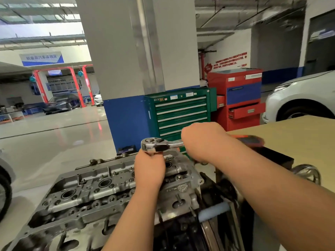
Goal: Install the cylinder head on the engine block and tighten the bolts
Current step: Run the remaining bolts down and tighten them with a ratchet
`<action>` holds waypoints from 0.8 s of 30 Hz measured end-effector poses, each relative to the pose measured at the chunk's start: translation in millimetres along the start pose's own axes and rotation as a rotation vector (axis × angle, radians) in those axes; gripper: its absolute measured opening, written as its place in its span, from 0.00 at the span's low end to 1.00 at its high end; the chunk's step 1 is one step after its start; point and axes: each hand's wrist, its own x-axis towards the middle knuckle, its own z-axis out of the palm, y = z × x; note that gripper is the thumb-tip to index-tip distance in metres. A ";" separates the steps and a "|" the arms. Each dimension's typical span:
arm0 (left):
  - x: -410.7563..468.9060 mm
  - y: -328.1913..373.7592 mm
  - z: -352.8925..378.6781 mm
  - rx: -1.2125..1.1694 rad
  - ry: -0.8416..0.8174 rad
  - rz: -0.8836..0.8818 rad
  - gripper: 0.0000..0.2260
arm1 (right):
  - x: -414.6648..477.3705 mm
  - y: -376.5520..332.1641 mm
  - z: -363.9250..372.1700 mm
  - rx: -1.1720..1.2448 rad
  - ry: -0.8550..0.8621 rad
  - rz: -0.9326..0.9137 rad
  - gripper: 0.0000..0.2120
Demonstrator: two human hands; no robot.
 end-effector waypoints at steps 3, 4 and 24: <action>-0.7 1.3 -1.7 -0.065 -0.028 0.006 0.08 | 65.9 -8.9 22.1 0.129 0.010 -0.112 0.06; -2.3 0.7 -2.7 -0.077 -0.025 0.007 0.08 | 79.8 -17.2 25.5 0.207 0.031 -0.164 0.09; -5.2 -0.3 -7.4 -0.153 -0.074 0.012 0.05 | 76.7 -43.6 7.5 0.025 0.005 -0.399 0.04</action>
